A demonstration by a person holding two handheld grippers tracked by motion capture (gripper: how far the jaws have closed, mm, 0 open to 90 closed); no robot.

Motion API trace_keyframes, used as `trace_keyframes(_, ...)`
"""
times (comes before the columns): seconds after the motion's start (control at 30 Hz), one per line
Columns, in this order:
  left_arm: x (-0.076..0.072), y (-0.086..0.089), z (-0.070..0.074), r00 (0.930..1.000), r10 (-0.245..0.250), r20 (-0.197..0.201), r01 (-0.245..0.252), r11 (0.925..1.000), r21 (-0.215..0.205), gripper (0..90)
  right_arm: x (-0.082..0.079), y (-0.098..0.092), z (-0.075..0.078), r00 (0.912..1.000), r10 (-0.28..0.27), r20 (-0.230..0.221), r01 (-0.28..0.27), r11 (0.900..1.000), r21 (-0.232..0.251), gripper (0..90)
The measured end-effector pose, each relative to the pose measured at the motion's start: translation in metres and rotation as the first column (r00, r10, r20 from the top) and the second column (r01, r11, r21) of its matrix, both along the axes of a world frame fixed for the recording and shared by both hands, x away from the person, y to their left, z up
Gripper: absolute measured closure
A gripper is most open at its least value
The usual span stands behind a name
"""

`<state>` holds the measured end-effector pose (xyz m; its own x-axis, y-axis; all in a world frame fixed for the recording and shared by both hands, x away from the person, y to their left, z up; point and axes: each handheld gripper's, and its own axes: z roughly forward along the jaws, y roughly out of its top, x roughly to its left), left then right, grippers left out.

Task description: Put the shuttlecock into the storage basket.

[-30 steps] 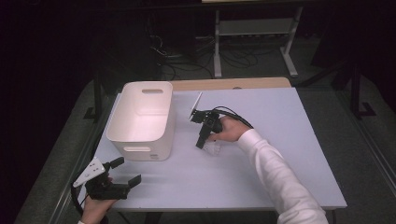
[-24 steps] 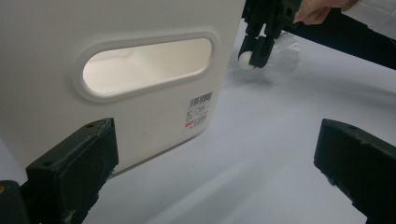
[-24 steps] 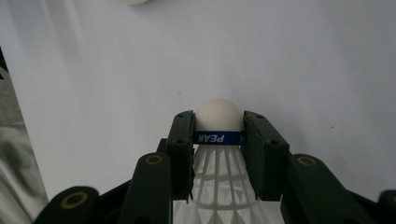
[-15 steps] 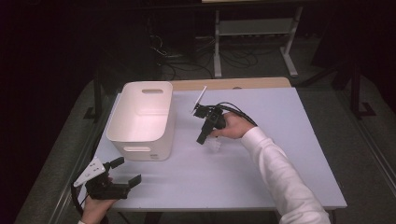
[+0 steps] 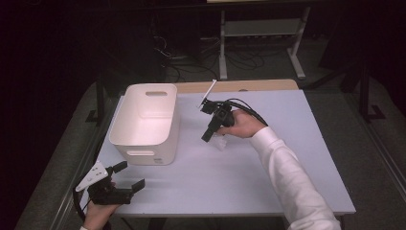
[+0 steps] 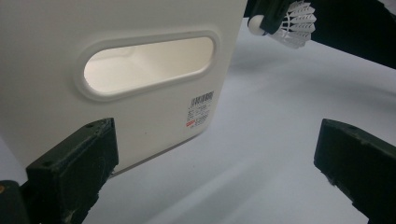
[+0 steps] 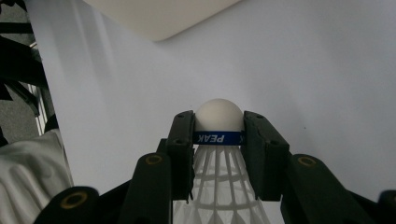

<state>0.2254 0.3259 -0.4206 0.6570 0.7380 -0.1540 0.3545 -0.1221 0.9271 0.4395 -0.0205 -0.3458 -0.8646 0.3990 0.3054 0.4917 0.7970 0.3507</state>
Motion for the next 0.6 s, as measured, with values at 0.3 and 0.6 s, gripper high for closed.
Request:
trace_keyframes(0.3,0.000,0.001,0.000,1.0000,0.002,-0.005,-0.002,1.0000,0.006,0.0,-0.002,0.005,0.015,0.9998,0.006,0.019,-0.007,1.000,0.013,63.5)
trace_keyframes(0.6,0.000,0.000,0.000,1.0000,0.000,0.001,0.000,1.0000,-0.001,0.0,-0.002,0.014,0.034,0.9989,0.010,0.046,-0.012,0.999,0.034,63.5)
